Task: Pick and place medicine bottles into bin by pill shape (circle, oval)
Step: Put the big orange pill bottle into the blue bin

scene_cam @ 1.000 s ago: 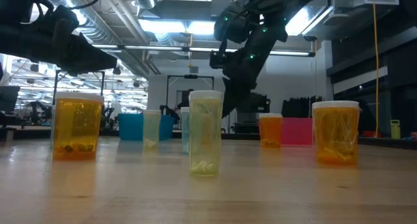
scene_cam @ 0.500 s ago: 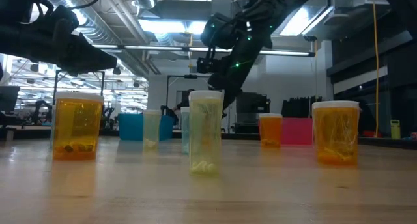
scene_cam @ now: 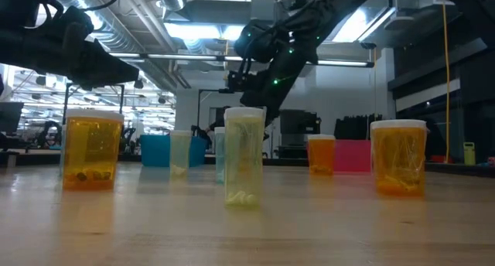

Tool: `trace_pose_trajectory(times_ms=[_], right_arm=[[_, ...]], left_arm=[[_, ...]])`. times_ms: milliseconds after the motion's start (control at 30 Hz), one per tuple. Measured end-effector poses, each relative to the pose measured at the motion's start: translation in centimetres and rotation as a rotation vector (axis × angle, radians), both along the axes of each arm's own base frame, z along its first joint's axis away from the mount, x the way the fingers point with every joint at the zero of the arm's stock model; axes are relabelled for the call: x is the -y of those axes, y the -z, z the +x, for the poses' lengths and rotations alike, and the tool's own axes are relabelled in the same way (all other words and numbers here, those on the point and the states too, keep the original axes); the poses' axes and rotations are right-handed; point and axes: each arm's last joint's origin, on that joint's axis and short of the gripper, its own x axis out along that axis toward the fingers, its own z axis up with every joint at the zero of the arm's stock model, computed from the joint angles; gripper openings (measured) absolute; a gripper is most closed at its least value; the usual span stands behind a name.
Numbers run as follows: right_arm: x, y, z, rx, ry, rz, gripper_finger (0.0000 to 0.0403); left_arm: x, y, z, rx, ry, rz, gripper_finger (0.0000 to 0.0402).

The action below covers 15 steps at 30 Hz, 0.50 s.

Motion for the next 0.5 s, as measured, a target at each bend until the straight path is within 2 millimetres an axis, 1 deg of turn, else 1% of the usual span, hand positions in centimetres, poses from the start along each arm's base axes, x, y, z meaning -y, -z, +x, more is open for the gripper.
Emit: trace_pose_trajectory(times_ms=[100, 300, 400, 500], right_arm=[[0.09, -0.13, 0.12, 0.014, 0.01, -0.023, 0.0319], [0.25, 0.01, -0.14, -0.012, 0.021, -0.016, 0.0316], [0.29, -0.13, 0.07, 0.015, 0.023, -0.022, 0.0298], [0.25, -0.03, -0.06, -0.001, 0.029, -0.014, 0.0271]], left_arm=[[0.0, 0.0, 0.0, 0.0, 0.0, 0.0, 0.0147], [0.0, 0.0, 0.0, -0.001, 0.0, 0.002, 0.0147], [0.0, 0.0, 0.0, -0.001, 0.0, 0.002, 0.0147], [0.0, 0.0, 0.0, -0.001, 0.0, 0.002, 0.0147]])
